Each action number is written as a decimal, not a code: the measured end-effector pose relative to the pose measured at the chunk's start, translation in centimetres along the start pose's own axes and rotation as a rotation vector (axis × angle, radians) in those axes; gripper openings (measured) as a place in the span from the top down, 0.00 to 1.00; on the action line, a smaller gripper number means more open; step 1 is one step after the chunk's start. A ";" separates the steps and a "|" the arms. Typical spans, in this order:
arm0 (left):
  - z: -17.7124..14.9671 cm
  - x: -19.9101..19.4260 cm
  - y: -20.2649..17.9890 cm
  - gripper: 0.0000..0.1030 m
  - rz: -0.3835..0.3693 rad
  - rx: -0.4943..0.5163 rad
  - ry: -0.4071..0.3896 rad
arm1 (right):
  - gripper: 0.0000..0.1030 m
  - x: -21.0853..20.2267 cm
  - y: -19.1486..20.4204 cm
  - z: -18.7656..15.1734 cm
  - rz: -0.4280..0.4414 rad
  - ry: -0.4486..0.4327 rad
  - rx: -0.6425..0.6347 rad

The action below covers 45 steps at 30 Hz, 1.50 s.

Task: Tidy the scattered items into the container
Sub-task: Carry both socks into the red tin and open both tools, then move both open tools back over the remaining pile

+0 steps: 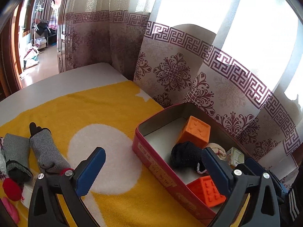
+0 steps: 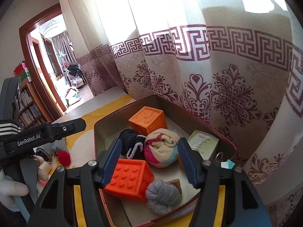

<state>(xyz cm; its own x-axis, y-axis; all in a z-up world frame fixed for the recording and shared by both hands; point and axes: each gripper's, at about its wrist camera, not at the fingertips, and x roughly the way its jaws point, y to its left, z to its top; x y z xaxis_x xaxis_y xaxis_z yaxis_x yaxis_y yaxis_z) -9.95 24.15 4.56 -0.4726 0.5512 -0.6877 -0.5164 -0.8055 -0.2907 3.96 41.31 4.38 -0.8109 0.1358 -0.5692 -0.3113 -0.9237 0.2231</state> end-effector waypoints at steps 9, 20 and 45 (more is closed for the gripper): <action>-1.3 -2.3 3.4 0.00 0.049 -0.007 0.011 | 0.30 -1.4 3.4 -0.3 0.064 -0.018 -0.073; -5.4 -7.6 11.2 0.00 0.211 -0.015 0.032 | 0.24 -1.2 9.6 -1.5 0.193 0.019 -0.197; -13.3 -9.3 22.8 0.00 0.400 -0.242 0.083 | 0.24 2.5 17.3 -5.1 0.303 0.158 -0.322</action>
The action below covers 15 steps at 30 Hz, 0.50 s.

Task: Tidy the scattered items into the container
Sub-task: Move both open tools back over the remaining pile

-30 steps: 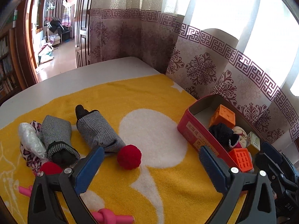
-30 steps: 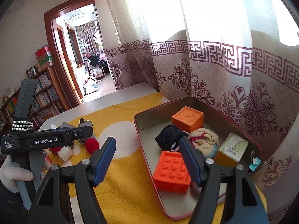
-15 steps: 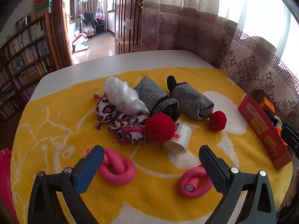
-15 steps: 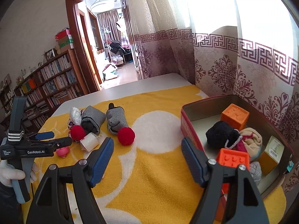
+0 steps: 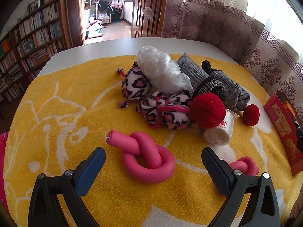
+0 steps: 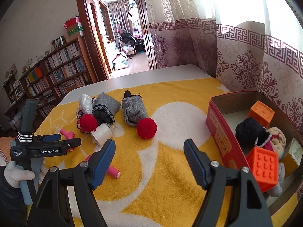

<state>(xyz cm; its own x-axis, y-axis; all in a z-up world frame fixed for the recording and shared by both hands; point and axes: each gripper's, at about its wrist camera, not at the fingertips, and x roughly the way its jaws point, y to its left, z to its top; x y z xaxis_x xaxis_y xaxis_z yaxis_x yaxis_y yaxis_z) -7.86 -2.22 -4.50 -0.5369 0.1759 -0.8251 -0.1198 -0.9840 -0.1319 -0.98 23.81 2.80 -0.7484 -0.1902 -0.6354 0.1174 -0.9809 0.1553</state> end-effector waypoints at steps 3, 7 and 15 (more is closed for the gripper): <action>-0.1 0.6 0.2 0.00 0.010 -0.010 0.013 | 0.24 0.4 0.2 -0.1 0.008 0.007 -0.002; -0.3 1.1 0.5 0.00 0.040 -0.015 0.018 | 0.24 0.7 0.5 -0.3 0.017 0.016 -0.003; -0.4 1.3 0.1 0.00 0.065 0.015 0.012 | 0.24 1.3 0.5 -0.9 0.031 0.036 0.006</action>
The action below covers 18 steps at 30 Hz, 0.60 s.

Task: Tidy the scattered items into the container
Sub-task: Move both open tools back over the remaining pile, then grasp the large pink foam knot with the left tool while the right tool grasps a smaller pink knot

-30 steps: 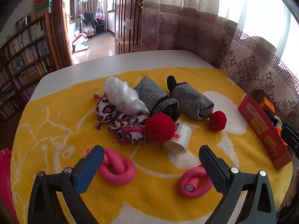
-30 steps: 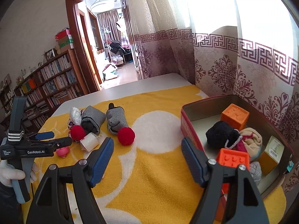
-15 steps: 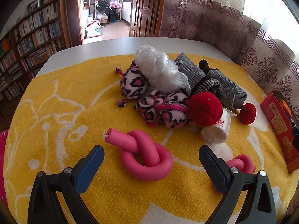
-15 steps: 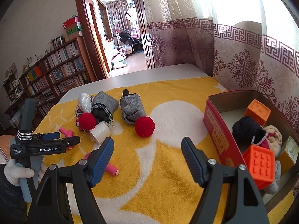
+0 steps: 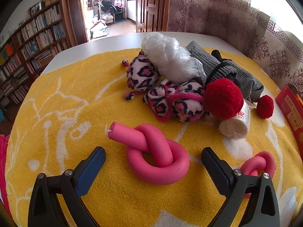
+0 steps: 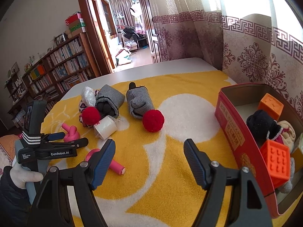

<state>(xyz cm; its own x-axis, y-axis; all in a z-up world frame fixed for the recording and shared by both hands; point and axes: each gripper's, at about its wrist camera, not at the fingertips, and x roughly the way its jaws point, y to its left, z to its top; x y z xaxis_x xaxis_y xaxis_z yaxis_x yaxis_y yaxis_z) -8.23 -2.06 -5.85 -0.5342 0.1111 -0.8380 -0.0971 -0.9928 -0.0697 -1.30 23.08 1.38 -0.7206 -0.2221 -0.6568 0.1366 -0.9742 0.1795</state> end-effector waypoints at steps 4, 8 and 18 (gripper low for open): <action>0.1 0.1 -0.1 0.00 0.004 0.004 0.004 | 0.24 0.0 0.0 -0.1 0.007 0.004 0.005; 0.1 0.2 -0.3 0.00 0.012 0.012 0.008 | 0.24 0.0 0.2 -0.2 0.015 0.010 0.001; 0.1 -1.0 0.7 0.40 -0.016 -0.030 -0.044 | 0.24 0.1 2.4 -0.7 0.057 0.035 -0.063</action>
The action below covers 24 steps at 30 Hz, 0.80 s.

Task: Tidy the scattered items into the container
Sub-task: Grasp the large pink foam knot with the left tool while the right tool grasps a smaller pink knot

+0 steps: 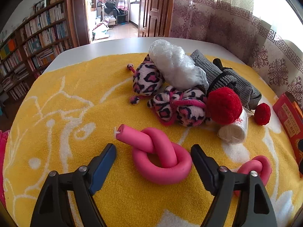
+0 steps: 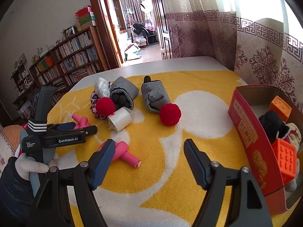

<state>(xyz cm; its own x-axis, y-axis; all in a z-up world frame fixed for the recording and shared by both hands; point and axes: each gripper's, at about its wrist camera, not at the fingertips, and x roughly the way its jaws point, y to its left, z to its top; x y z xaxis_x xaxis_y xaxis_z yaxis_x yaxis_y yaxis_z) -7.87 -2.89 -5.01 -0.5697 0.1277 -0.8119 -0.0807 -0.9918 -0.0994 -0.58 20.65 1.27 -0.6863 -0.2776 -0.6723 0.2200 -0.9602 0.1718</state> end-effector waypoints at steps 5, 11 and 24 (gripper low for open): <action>-0.1 -0.7 -0.2 0.44 -0.050 0.019 -0.018 | 0.24 1.2 1.4 -0.1 0.079 0.072 -0.022; 0.2 -2.0 0.1 0.44 -0.078 0.008 -0.052 | 0.24 3.6 3.2 0.0 0.107 0.148 -0.077; 0.3 -3.4 -0.1 0.44 -0.115 0.005 -0.078 | 0.24 8.2 6.1 -0.3 0.064 0.258 -0.202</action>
<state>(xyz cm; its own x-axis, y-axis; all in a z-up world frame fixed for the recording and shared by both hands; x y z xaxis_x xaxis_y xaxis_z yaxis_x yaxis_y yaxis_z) -6.20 -3.25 -2.08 -0.6180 0.2408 -0.7484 -0.1531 -0.9706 -0.1858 -4.62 12.58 -3.39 -0.4745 -0.2954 -0.8292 0.4078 -0.9086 0.0903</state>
